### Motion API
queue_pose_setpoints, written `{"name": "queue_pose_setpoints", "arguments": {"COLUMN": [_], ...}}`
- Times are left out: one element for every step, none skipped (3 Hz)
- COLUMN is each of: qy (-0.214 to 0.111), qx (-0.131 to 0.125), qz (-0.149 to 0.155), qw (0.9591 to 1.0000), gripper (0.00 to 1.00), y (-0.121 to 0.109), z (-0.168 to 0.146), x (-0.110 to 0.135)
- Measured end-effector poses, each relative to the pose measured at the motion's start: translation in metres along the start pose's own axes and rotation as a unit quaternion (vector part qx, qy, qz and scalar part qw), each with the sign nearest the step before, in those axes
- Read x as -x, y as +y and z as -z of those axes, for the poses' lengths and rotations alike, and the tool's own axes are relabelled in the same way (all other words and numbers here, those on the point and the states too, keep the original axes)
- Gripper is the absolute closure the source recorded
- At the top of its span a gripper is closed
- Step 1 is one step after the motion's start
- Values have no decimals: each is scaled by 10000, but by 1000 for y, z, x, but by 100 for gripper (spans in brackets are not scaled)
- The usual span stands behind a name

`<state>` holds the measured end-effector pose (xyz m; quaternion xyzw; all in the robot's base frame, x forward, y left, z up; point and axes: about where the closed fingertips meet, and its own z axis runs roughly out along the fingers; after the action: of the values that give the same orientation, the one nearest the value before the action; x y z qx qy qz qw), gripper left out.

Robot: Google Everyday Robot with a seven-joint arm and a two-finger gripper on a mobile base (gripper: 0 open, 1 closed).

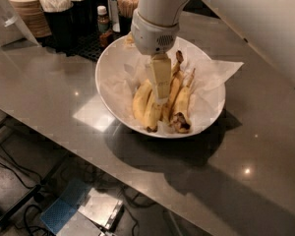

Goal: Pick banana from white bowl

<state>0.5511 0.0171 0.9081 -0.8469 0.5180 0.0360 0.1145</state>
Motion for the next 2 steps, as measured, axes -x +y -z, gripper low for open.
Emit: {"name": "queue_pose_setpoints", "arguments": {"qy": [80,135], "qx": [53,50], "qz": [-190,-372], "qw": [9998,9992], "gripper": [0,0], "y": [3,22], "z": [-10,-15], "x": [-22,-54]}}
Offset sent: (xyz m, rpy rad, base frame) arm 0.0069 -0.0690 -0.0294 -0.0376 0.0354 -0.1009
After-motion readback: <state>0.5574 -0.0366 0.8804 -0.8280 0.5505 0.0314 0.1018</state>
